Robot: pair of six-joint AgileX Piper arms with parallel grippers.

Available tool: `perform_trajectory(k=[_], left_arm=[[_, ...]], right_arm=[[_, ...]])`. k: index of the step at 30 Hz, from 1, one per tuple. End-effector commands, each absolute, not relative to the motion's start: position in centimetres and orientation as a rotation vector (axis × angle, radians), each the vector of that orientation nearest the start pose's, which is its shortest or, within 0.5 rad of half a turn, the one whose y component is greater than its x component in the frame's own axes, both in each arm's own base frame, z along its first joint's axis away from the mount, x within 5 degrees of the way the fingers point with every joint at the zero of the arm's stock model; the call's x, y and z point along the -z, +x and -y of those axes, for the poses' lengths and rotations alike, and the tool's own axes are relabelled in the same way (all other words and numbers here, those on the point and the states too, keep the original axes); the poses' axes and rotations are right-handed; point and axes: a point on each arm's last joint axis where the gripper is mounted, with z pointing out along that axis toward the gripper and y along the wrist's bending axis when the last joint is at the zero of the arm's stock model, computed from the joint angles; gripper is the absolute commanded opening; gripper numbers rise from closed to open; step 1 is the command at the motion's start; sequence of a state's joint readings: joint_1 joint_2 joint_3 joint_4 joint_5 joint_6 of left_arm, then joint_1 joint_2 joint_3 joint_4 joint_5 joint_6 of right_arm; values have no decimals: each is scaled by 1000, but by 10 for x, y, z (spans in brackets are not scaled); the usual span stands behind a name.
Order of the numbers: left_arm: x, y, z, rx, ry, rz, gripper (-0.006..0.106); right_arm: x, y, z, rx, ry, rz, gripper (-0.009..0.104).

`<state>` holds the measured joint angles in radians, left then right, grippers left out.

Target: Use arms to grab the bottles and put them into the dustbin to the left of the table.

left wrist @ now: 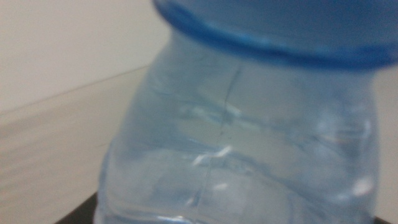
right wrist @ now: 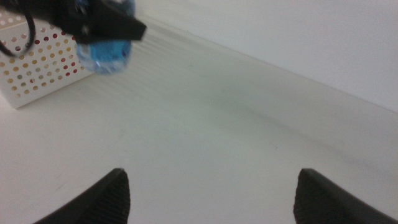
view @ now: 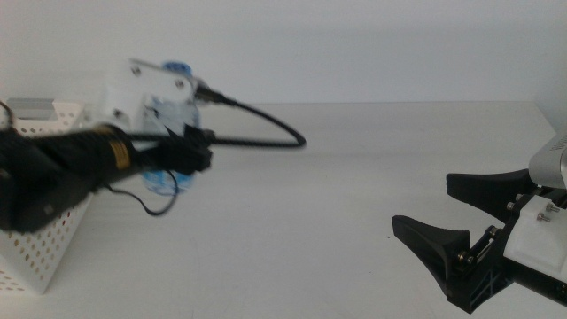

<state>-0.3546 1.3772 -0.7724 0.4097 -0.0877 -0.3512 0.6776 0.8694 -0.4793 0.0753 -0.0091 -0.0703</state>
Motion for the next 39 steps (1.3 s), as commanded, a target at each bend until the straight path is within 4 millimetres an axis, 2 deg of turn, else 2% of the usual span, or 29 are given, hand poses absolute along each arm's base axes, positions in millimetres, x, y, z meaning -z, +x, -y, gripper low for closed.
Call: perform_trajectory(k=[1, 13, 20, 24, 30, 35, 39], left_arm=[[-310, 273, 103, 220, 397, -1855, -5], [-367, 276, 88, 63, 282, -1990, -5], [-397, 273, 79, -33, 305, -2071, -5], [-411, 275, 58, 11, 302, -2144, -5], [-421, 283, 7, -6, 251, -2246, -5], [-415, 289, -31, -72, 189, -2400, -5], [-404, 301, -58, -93, 101, -2474, -5]], right_arm=[[-300, 143, -113, -469, -596, -1682, 70], [-300, 143, -113, -469, -596, -1682, 70], [-300, 143, -113, -469, -596, -1682, 70], [-300, 143, -113, -468, -597, -1681, 70], [-300, 143, -113, -468, -597, -1681, 70], [-300, 143, -113, -467, -598, -1682, 70], [-300, 143, -113, -467, -597, -1682, 70]])
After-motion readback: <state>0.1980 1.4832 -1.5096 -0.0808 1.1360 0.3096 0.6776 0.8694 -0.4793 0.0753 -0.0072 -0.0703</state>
